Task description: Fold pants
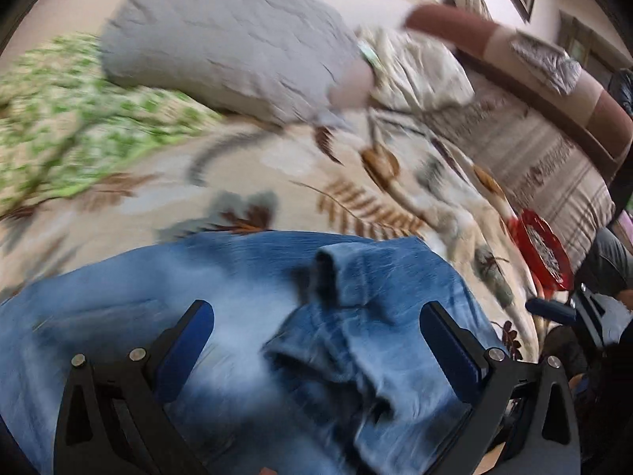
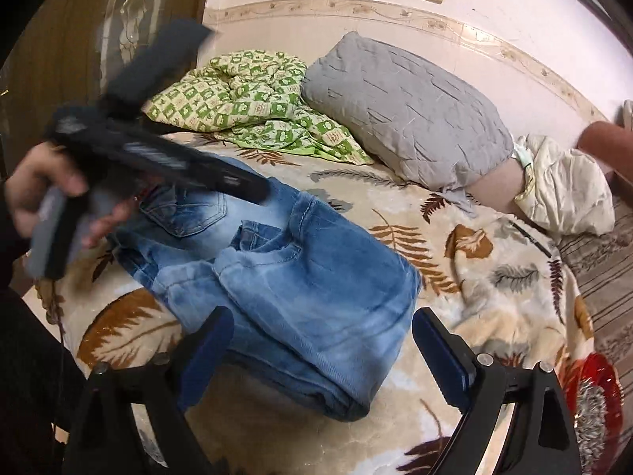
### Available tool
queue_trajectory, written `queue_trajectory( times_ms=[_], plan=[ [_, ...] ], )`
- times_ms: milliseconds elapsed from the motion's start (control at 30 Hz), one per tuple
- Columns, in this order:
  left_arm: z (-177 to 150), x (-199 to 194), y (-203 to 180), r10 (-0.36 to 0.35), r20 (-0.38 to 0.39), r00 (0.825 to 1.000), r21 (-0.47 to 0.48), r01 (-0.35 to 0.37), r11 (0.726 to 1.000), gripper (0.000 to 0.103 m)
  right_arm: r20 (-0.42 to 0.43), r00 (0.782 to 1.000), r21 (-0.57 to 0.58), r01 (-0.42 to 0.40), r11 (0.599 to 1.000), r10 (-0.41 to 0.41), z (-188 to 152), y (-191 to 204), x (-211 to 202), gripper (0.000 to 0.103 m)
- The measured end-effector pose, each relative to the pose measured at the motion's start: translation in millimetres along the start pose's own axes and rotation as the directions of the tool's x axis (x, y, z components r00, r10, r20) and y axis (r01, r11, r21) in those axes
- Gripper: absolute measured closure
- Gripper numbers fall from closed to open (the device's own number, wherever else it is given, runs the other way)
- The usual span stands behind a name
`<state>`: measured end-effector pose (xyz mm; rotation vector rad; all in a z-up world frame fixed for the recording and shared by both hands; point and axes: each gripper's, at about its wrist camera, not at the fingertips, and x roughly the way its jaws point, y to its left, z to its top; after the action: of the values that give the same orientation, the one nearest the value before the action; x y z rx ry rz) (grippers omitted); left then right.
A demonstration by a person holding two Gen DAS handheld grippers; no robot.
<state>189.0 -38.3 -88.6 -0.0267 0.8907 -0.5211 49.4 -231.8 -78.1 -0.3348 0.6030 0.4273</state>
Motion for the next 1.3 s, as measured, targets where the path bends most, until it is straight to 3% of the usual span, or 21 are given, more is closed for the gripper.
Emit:
queue_trajectory(
  times_ms=[233, 333, 400, 433, 467, 500, 600, 633, 700, 733, 833, 900, 1100, 1233, 1300],
  plan=[
    [25, 44, -17, -0.121, -0.153, 0.981, 0.095, 0.136, 0.986, 0.000, 0.020, 1.000, -0.096, -0.018, 0.995, 0.020, -3, 5, 17, 0.010],
    [27, 61, -23, -0.098, -0.209, 0.973, 0.132, 0.127, 0.983, 0.000, 0.003, 1.000, -0.152, -0.023, 0.988, 0.024, -3, 11, 29, 0.021],
    [26, 71, -18, -0.105, -0.240, 0.965, 0.112, 0.135, 0.984, 0.015, -0.016, 1.000, -0.192, -0.030, 0.981, 0.027, -5, 15, 36, 0.040],
    [26, 74, -16, -0.135, -0.255, 0.957, 0.090, 0.163, 0.983, 0.039, -0.028, 0.999, -0.211, -0.025, 0.977, 0.019, -7, 17, 40, 0.046],
    [26, 76, -13, -0.146, -0.263, 0.954, 0.076, 0.171, 0.982, 0.055, -0.033, 0.999, -0.226, -0.020, 0.974, 0.012, -11, 19, 42, 0.057],
    [26, 75, -10, -0.137, -0.262, 0.955, 0.074, 0.162, 0.984, 0.059, -0.034, 0.999, -0.239, -0.010, 0.971, 0.002, -14, 21, 44, 0.070],
    [28, 76, -6, -0.162, -0.283, 0.945, 0.059, 0.186, 0.981, 0.071, -0.023, 0.999, -0.276, 0.014, 0.961, -0.022, -22, 27, 45, 0.083],
    [29, 74, -5, -0.172, -0.287, 0.942, 0.058, 0.196, 0.979, 0.078, -0.015, 0.999, -0.286, 0.025, 0.958, -0.030, -23, 28, 45, 0.086],
    [34, 70, -5, -0.204, -0.283, 0.937, 0.046, 0.225, 0.973, 0.082, 0.013, 0.999, -0.310, 0.050, 0.949, -0.049, -23, 31, 40, 0.091],
    [39, 67, -5, -0.217, -0.272, 0.938, 0.043, 0.237, 0.971, 0.095, 0.024, 0.998, -0.322, 0.057, 0.945, -0.052, -23, 33, 38, 0.091],
    [52, 53, -1, -0.268, -0.252, 0.930, -0.008, 0.275, 0.961, 0.094, 0.042, 0.998, -0.374, 0.063, 0.925, -0.051, -26, 39, 32, 0.093],
    [52, 50, 0, -0.266, -0.278, 0.923, -0.028, 0.269, 0.963, 0.094, 0.036, 0.999, -0.406, 0.051, 0.912, -0.040, -31, 42, 30, 0.093],
    [25, 49, 13, -0.217, -0.355, 0.909, -0.084, 0.200, 0.976, 0.094, -0.015, 1.000, -0.432, -0.030, 0.901, 0.026, -38, 38, 28, 0.093],
    [4, 74, 22, -0.143, -0.441, 0.886, -0.099, 0.110, 0.989, 0.094, -0.057, 0.998, -0.462, -0.052, 0.885, 0.029, -40, 42, 34, 0.093],
    [4, 76, 20, -0.125, -0.431, 0.894, -0.092, 0.094, 0.991, 0.093, -0.061, 0.998, -0.467, -0.050, 0.883, 0.024, -41, 42, 35, 0.093]
  ],
)
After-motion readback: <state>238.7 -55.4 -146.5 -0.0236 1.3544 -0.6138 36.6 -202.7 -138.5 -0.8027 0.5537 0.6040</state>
